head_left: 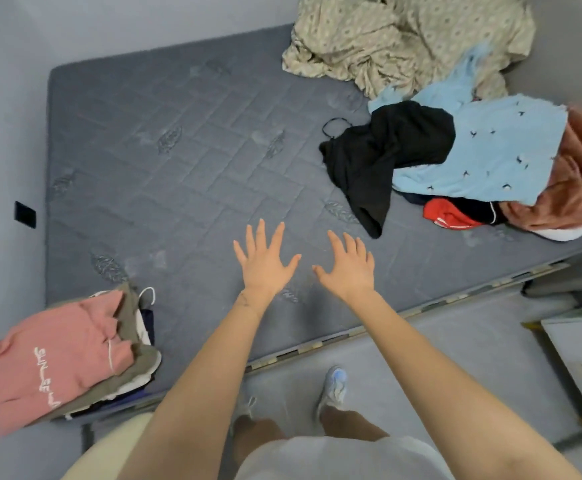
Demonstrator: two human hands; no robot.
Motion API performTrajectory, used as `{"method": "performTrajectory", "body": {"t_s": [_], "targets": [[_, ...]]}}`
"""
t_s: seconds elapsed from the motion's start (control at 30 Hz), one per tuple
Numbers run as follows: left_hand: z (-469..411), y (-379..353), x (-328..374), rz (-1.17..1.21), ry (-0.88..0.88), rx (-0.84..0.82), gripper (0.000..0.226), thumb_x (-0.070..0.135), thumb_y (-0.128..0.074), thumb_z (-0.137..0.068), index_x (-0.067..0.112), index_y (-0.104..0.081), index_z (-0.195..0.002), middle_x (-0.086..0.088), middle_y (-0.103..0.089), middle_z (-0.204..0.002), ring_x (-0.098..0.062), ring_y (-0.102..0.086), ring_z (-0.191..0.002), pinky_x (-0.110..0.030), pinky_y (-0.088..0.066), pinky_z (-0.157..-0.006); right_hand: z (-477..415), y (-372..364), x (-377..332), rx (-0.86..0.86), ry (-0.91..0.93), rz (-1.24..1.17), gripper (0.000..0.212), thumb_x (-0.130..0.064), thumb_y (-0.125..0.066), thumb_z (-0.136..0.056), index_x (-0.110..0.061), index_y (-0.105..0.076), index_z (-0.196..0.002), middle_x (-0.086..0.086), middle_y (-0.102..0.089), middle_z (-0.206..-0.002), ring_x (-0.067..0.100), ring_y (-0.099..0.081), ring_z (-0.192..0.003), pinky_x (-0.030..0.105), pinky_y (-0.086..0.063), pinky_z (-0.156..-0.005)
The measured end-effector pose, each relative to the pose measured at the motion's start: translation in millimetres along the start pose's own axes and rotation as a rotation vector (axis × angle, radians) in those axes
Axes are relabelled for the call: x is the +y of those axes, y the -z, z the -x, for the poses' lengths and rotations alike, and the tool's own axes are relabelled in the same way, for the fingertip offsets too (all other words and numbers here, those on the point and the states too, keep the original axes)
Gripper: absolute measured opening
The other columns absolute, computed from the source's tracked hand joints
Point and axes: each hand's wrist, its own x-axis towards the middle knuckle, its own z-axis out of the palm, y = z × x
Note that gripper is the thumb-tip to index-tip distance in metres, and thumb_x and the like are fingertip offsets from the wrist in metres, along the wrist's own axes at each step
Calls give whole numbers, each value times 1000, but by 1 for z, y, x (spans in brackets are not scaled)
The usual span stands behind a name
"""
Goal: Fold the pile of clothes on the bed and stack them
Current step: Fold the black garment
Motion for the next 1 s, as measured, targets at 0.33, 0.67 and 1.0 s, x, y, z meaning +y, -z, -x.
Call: {"method": "performTrajectory", "body": {"t_s": [0.33, 0.67, 1.0], "targets": [[-52, -11, 137, -53, -126, -21, 79, 63, -43, -92, 33, -5, -155, -5, 5, -163, -28, 11, -149, -55, 9, -116, -43, 70, 122, 96, -104, -58, 82, -52, -53, -91, -30, -7, -155, 5, -9, -162, 28, -2, -149, 50, -10, -118], [-136, -18, 199, -68, -228, -53, 77, 61, -42, -93, 32, -6, -155, -4, 4, -164, -27, 12, -149, -52, 10, -116, -108, 111, 186, 153, -231, -131, 81, -53, -52, -92, -29, -7, -155, 7, -6, -163, 28, -1, -150, 49, -9, -119], [-213, -48, 288, -164, -237, -89, 78, 60, -40, -95, 30, -1, -155, -6, 8, -163, -28, 14, -149, -53, 11, -116, -202, 157, 273, 142, -157, 14, 80, -55, -50, -92, -30, -7, -154, 8, -8, -162, 31, -5, -149, 49, -13, -118]]}}
